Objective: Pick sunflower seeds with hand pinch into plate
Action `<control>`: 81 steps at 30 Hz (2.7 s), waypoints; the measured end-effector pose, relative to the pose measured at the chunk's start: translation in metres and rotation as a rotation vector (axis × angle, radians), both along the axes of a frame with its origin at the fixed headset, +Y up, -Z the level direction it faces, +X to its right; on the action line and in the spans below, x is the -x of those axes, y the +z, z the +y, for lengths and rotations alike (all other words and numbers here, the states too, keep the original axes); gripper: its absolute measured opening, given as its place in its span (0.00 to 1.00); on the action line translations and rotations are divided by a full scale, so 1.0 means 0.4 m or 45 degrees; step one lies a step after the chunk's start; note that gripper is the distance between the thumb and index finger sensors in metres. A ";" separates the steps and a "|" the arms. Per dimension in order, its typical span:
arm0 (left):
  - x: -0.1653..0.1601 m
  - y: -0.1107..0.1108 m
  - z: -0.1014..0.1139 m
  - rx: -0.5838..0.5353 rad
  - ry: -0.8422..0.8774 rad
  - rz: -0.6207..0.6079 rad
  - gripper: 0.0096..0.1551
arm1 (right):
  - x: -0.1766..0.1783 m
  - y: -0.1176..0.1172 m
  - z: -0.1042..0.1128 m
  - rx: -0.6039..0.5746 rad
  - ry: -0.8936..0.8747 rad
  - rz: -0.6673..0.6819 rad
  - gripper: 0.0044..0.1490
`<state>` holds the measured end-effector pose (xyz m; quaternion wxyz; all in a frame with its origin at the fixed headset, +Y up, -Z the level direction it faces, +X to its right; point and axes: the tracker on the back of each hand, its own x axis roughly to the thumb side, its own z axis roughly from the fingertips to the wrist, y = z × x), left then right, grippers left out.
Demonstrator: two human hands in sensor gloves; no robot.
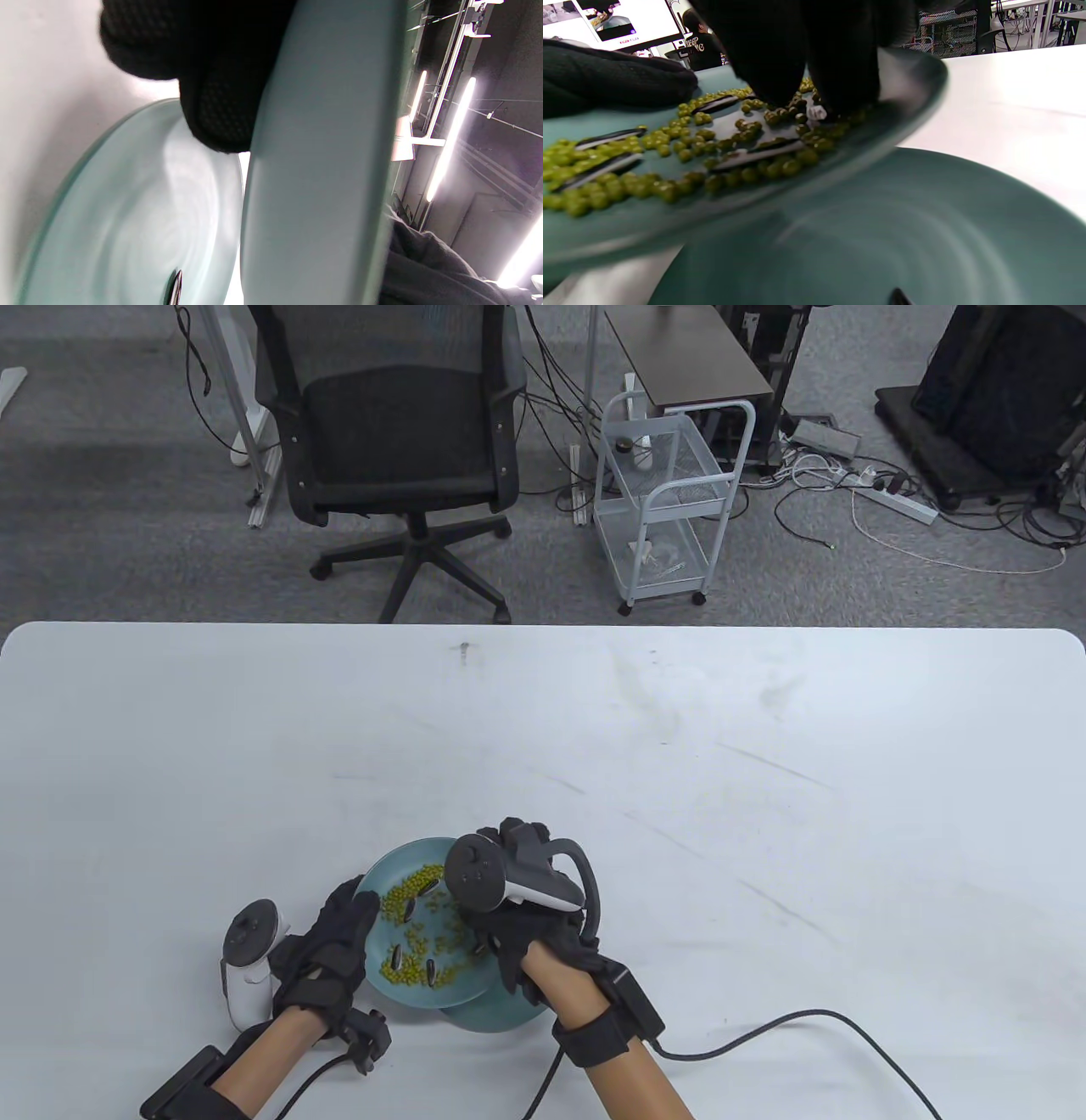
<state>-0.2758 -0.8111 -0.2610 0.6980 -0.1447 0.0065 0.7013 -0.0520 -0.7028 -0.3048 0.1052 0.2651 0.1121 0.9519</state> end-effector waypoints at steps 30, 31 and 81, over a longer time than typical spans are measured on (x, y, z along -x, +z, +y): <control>0.002 -0.005 -0.013 -0.031 -0.007 -0.022 0.28 | 0.027 0.020 -0.017 -0.050 0.143 -0.020 0.20; 0.003 -0.006 -0.012 -0.033 -0.006 -0.025 0.28 | 0.033 0.024 -0.018 -0.071 0.173 -0.022 0.20; 0.019 -0.010 -0.021 0.035 0.049 0.019 0.28 | -0.206 0.047 -0.074 0.081 -0.157 -0.264 0.21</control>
